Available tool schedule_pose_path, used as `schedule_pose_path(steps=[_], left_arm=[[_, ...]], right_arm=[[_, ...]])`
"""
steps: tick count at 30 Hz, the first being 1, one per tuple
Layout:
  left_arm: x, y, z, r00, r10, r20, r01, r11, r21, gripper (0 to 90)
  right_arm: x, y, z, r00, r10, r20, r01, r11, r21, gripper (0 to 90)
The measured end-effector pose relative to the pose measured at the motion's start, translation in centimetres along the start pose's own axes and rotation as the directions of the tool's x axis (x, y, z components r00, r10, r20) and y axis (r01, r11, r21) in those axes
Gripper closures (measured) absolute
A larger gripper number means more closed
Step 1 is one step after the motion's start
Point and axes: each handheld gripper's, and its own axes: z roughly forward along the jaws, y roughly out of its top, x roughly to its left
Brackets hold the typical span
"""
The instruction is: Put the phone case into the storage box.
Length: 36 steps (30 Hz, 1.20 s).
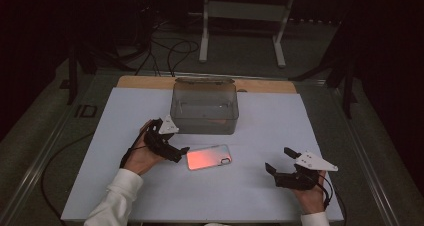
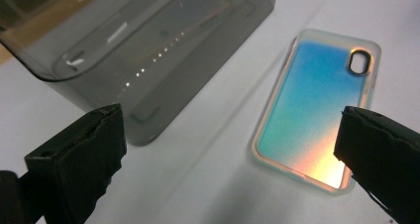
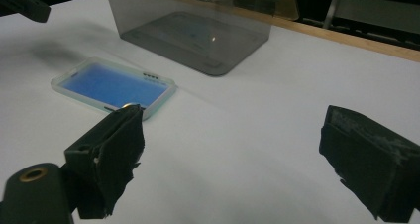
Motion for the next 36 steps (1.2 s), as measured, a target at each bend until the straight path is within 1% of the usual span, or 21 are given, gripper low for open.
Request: schedule_pose_path(steps=[1, 3, 5, 7, 12, 16, 18, 22, 23, 25, 28, 29, 30, 33, 34, 35, 36], left_arm=[[0.0, 0.0, 0.1, 1.0, -0.007, 0.007, 0.007, 1.0, 0.005, 1.2], [0.0, 0.0, 0.4, 0.9999, -0.005, 0.016, 0.005, 0.9998, 0.017, 2.1], [0.1, 0.0, 0.7, 0.9994, -0.012, 0.031, 0.011, 0.9997, 0.023, 3.8], [0.2, 0.0, 0.9, 0.9986, -0.019, 0.049, 0.017, 0.9993, 0.033, 5.2], [0.4, 0.0, 1.6, 0.9966, -0.029, 0.077, 0.025, 0.998, 0.057, 9.6], [0.4, 0.1, 2.1, 0.9957, -0.039, 0.084, 0.033, 0.9966, 0.076, 15.3], [0.4, 0.2, 2.4, 0.9953, -0.033, 0.091, 0.024, 0.9955, 0.091, 16.2], [0.2, 0.2, 2.7, 0.9947, -0.035, 0.097, 0.025, 0.9944, 0.103, 20.2], [0.1, 0.3, 2.8, 0.9948, -0.03, 0.097, 0.02, 0.9938, 0.11, 20.2], [0.1, 0.4, 3.0, 0.9955, -0.034, 0.089, 0.023, 0.9929, 0.116, 23.0], [0.2, 0.4, 3.1, 0.9947, -0.042, 0.093, 0.031, 0.9931, 0.113, 29.0], [0.3, 0.4, 3.3, 0.9935, -0.05, 0.102, 0.039, 0.993, 0.112, 30.6], [0.3, 0.4, 3.4, 0.9929, -0.045, 0.11, 0.032, 0.9923, 0.12, 32.5], [0.3, 0.4, 3.5, 0.9917, -0.047, 0.119, 0.032, 0.9917, 0.125, 38.0], [0.2, 0.4, 3.6, 0.9913, -0.046, 0.124, 0.03, 0.9911, 0.13, 38.0], [0.3, 0.4, 3.7, 0.9906, -0.045, 0.129, 0.028, 0.9908, 0.133, 42.9], [0.3, 0.4, 3.8, 0.9892, -0.049, 0.138, 0.03, 0.9902, 0.136, 42.9]], right_arm=[[0.0, 0.0, 0.0, 1.0, 0.001, 0.0, -0.001, 1.0, 0.0, 10.1], [0.0, 0.0, 0.0, 1.0, 0.003, 0.002, -0.003, 1.0, -0.001, 10.1], [0.0, 0.0, 0.0, 1.0, 0.003, 0.002, -0.003, 1.0, 0.0, 10.1], [0.0, 0.0, 0.0, 1.0, 0.003, 0.002, -0.004, 1.0, 0.0, 10.1], [0.0, 0.0, 0.0, 1.0, 0.005, 0.001, -0.005, 1.0, 0.001, 10.1], [-0.1, 0.0, 0.0, 1.0, 0.008, 0.001, -0.008, 1.0, 0.001, 10.1], [-0.1, 0.0, 0.0, 1.0, 0.008, 0.001, -0.008, 1.0, 0.001, 10.1], [-0.1, 0.0, 0.0, 1.0, 0.006, 0.001, -0.006, 1.0, 0.001, 10.1], [-0.1, 0.0, 0.0, 1.0, 0.006, 0.001, -0.006, 1.0, 0.002, 10.1], [-0.1, 0.0, 0.0, 1.0, 0.006, 0.001, -0.006, 1.0, 0.002, 10.1], [-0.1, 0.0, 0.1, 1.0, 0.006, 0.0, -0.006, 1.0, 0.001, 10.2], [-0.1, 0.0, 0.1, 1.0, 0.007, 0.001, -0.007, 1.0, 0.001, 10.1], [-0.1, 0.0, 0.1, 1.0, 0.006, 0.001, -0.006, 1.0, 0.001, 10.1], [-0.1, 0.0, 0.1, 1.0, 0.007, 0.0, -0.007, 1.0, 0.004, 10.1], [-0.1, 0.0, 0.1, 1.0, 0.007, 0.0, -0.007, 1.0, 0.004, 10.1], [-0.1, 0.0, 0.1, 1.0, 0.009, -0.001, -0.009, 1.0, 0.004, 10.1], [-0.1, 0.0, 0.1, 1.0, 0.009, -0.001, -0.009, 1.0, 0.004, 10.1]])
